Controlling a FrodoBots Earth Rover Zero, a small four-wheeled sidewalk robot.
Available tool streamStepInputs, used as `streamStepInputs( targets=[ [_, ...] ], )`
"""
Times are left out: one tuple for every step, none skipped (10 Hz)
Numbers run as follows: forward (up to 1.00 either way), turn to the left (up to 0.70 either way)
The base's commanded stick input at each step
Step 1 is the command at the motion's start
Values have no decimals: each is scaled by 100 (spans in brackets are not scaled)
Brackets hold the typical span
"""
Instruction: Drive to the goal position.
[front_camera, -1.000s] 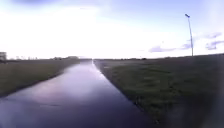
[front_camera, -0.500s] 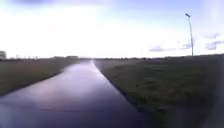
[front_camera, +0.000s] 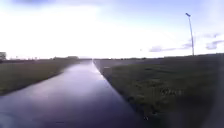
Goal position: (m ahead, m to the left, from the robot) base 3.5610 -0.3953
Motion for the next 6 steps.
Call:
streamStepInputs(
  targets=[
    [45,0],
    [45,0],
    [45,0],
    [45,0],
    [45,0],
    [45,0]
  ],
)
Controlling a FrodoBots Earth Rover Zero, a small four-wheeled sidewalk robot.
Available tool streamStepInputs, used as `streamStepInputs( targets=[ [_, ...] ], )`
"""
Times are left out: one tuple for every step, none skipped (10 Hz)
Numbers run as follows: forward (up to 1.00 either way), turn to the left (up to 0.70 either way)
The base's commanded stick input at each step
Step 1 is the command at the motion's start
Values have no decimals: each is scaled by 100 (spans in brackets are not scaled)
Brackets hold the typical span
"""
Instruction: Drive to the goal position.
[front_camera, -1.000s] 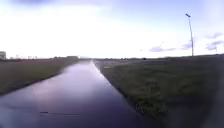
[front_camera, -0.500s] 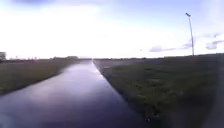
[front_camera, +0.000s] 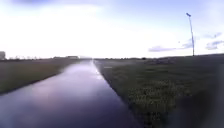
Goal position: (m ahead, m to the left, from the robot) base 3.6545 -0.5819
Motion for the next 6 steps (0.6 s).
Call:
streamStepInputs(
  targets=[
    [45,0],
    [45,0],
    [45,0],
    [45,0],
    [45,0],
    [45,0]
  ],
)
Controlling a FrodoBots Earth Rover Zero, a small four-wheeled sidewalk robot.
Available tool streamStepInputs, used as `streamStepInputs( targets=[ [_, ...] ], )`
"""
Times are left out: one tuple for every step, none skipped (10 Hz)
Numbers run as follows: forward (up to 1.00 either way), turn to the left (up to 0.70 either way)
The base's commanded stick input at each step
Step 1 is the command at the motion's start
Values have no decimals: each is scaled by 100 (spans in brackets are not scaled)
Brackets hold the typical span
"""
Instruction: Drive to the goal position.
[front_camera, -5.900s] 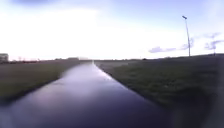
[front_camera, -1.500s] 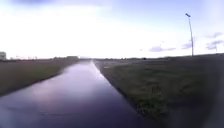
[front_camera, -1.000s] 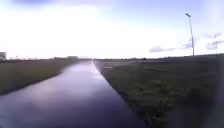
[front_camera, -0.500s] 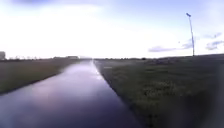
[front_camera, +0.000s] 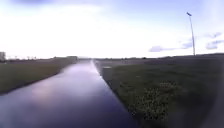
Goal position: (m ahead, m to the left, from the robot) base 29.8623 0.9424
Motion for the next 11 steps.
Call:
streamStepInputs(
  targets=[
    [45,0],
    [45,0],
    [45,0],
    [45,0],
    [45,0],
    [45,0],
    [45,0],
    [45,0],
    [45,0],
    [45,0],
    [45,0]
  ],
)
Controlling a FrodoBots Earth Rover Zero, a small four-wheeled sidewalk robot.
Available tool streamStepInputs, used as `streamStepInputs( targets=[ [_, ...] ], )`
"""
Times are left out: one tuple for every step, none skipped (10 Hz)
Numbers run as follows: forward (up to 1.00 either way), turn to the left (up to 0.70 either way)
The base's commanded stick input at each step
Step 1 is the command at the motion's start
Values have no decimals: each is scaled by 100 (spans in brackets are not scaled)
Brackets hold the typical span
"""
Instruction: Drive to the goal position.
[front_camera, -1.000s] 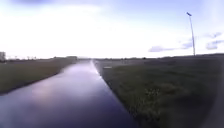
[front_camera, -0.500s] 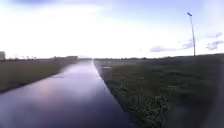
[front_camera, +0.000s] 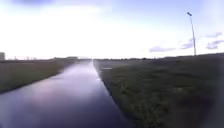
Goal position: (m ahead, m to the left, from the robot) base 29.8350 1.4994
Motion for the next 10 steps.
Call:
streamStepInputs(
  targets=[
    [45,0],
    [45,0],
    [45,0],
    [45,0],
    [45,0],
    [45,0],
    [45,0],
    [45,0],
    [45,0],
    [45,0]
  ],
)
